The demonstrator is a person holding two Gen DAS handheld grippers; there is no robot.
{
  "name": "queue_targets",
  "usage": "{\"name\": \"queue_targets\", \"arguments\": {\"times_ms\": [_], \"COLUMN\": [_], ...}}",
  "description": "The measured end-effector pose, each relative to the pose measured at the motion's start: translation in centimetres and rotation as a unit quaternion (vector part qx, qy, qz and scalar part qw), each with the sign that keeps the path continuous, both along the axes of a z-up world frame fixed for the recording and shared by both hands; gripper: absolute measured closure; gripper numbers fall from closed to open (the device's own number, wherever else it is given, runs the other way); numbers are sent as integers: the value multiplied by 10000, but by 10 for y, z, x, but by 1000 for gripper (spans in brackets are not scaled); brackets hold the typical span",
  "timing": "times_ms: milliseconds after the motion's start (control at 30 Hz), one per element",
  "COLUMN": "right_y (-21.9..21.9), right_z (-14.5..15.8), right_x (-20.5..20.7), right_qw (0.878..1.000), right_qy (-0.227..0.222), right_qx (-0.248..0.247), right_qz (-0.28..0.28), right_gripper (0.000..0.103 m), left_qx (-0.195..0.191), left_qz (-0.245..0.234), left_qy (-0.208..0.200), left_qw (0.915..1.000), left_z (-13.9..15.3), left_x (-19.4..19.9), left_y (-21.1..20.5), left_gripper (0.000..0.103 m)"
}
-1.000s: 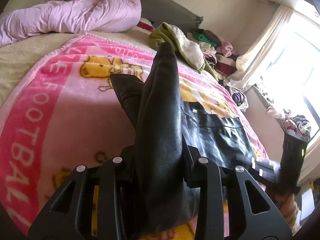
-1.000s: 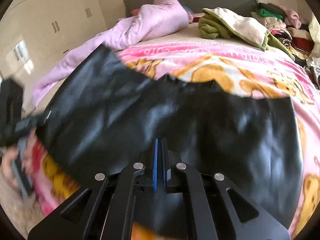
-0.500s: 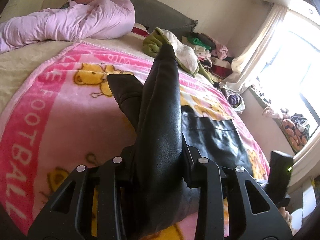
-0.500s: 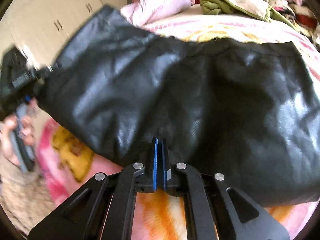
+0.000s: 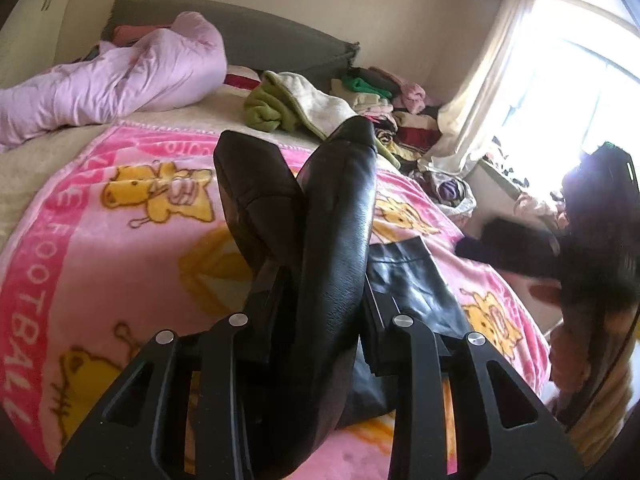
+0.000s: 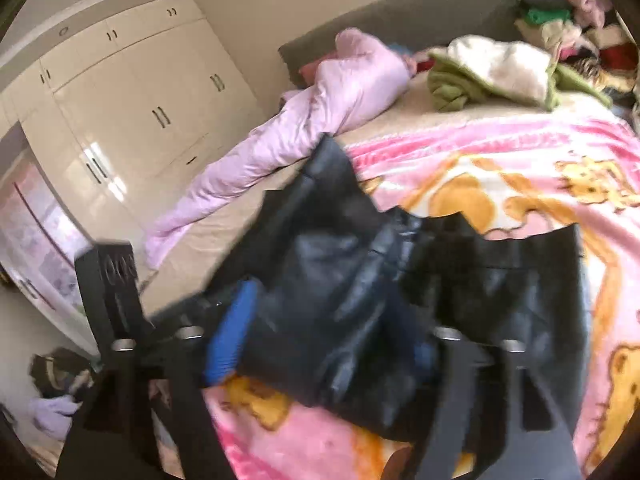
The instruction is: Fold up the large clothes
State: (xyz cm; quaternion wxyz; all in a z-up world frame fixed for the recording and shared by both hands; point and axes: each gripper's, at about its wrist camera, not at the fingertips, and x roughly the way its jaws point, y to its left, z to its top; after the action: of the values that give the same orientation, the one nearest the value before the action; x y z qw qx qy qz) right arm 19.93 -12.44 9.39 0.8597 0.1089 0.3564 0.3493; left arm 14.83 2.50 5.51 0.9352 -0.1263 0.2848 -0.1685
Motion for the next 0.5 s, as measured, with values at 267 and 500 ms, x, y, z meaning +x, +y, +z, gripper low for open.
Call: {"name": "queue_targets", "arguments": {"times_ms": [267,500], "right_y": [56,80], "right_z": [-15,-26], "right_x": [37,50], "right_qw": [9957,9906], "right_qy": [673,725], "right_qx": [-603,-1157], "right_qz": [209,113], "right_gripper": [23,32], "left_qx": [259,492], "left_qz": [-178,-158], "left_qy": [-23,-54], "left_qw": [9995,9987], "left_z": [-1,-1], "left_x": [-7,-10], "left_y": [-26,-38], "left_gripper": [79,79]}}
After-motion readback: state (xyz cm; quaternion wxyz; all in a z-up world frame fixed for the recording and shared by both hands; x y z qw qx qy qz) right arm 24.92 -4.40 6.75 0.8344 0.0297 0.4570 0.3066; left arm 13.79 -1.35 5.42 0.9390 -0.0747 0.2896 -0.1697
